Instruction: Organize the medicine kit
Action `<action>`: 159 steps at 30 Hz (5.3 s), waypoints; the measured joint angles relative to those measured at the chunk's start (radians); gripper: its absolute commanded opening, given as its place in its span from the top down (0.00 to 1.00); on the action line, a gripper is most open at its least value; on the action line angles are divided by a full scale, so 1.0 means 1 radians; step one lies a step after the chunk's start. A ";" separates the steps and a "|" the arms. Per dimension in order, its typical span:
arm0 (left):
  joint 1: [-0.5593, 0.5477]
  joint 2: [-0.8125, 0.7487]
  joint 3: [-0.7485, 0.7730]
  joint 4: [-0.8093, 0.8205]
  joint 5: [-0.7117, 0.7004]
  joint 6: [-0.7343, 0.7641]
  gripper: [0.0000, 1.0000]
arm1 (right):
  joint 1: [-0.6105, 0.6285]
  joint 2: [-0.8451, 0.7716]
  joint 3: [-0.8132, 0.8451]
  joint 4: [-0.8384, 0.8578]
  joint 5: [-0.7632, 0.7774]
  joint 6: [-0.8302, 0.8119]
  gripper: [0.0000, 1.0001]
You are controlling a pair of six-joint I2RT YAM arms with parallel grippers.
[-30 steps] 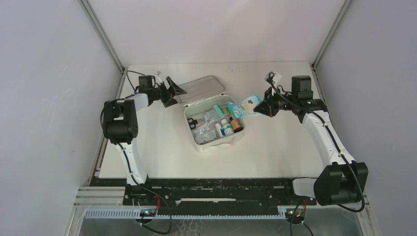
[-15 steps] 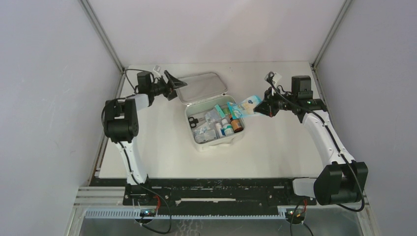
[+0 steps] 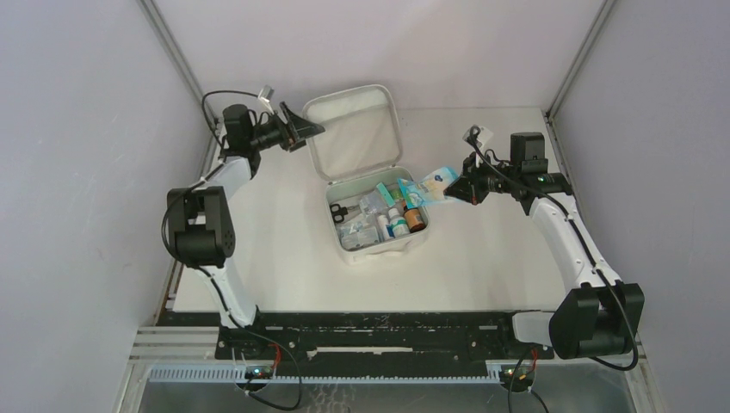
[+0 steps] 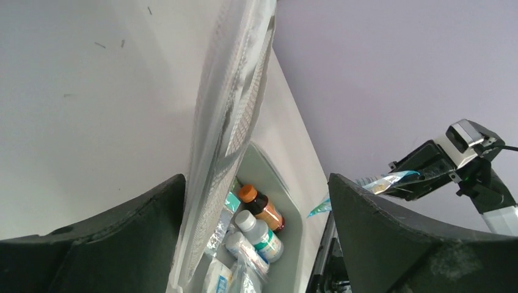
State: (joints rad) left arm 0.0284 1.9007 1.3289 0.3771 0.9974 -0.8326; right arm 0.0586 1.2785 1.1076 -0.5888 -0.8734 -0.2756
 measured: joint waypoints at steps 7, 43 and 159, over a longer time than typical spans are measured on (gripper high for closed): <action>-0.027 -0.005 0.119 -0.191 0.004 0.180 0.16 | 0.000 0.000 0.000 0.000 0.000 -0.002 1.00; -0.227 -0.240 0.270 -0.769 -0.089 0.787 0.72 | 0.000 0.003 0.000 -0.001 -0.001 -0.003 1.00; -0.365 -0.390 0.192 -0.991 -0.200 0.930 1.00 | 0.586 0.281 0.735 -0.340 0.759 -0.293 1.00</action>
State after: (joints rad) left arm -0.3370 1.5105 1.5204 -0.6140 0.7979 0.0971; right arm 0.6445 1.5593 1.8427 -0.9291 -0.1146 -0.5686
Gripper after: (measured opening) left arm 0.180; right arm 0.008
